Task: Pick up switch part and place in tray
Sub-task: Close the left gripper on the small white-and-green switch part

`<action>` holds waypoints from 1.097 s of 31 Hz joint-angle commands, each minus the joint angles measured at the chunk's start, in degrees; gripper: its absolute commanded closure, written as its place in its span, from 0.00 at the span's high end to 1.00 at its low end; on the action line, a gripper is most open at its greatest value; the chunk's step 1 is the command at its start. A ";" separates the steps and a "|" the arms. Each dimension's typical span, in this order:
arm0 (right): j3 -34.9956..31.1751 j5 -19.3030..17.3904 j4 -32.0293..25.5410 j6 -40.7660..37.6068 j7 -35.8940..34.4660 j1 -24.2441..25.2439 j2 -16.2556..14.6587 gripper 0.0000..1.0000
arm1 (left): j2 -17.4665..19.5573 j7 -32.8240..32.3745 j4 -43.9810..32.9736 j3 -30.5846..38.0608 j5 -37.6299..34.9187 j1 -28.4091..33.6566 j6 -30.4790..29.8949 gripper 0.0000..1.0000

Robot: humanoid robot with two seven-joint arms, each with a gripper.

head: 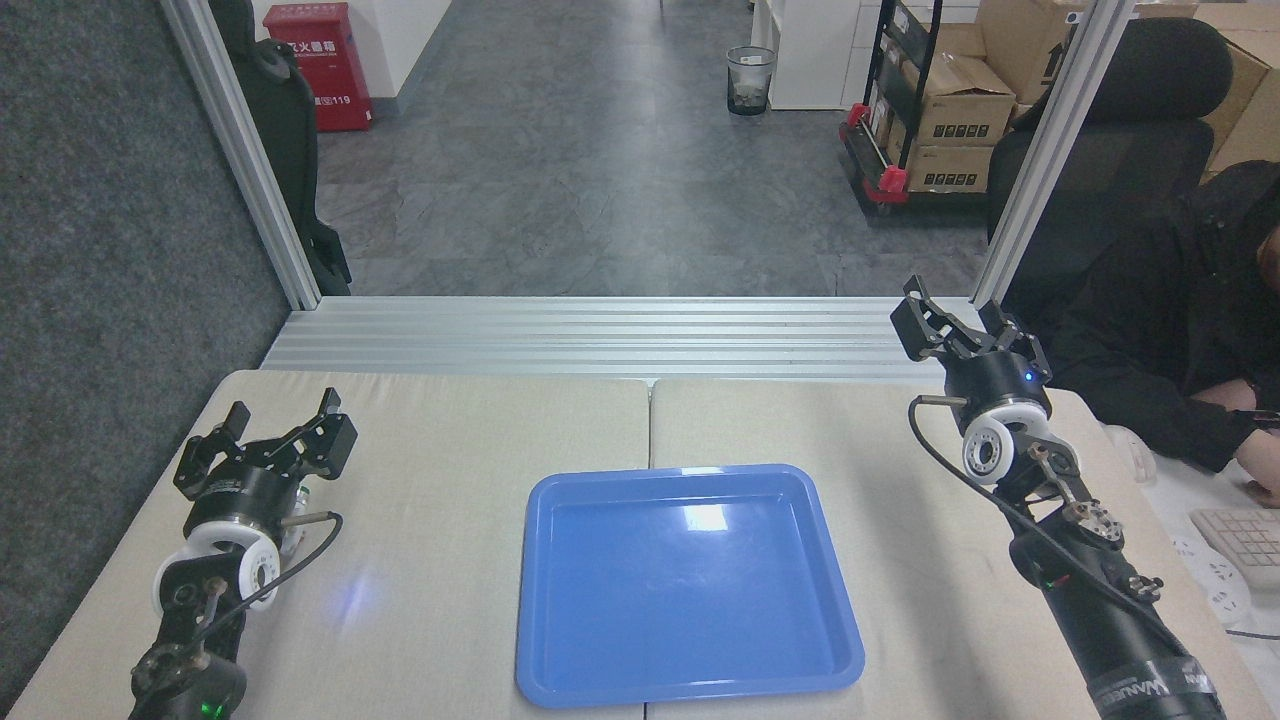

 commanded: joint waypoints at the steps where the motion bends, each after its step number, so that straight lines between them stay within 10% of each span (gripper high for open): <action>1: 0.01 0.01 0.00 0.04 0.03 0.02 0.00 0.99 | 1.13 0.20 2.77 0.32 0.23 -0.36 -0.38 1.00; 16: 0.01 -0.08 0.00 -0.05 0.03 -0.07 0.00 0.99 | 1.39 5.21 5.31 -0.11 1.90 2.54 -0.82 1.00; 34: 0.01 0.01 0.00 0.04 0.03 -0.07 0.00 0.99 | 2.09 11.28 26.67 -5.65 1.73 1.05 -8.38 1.00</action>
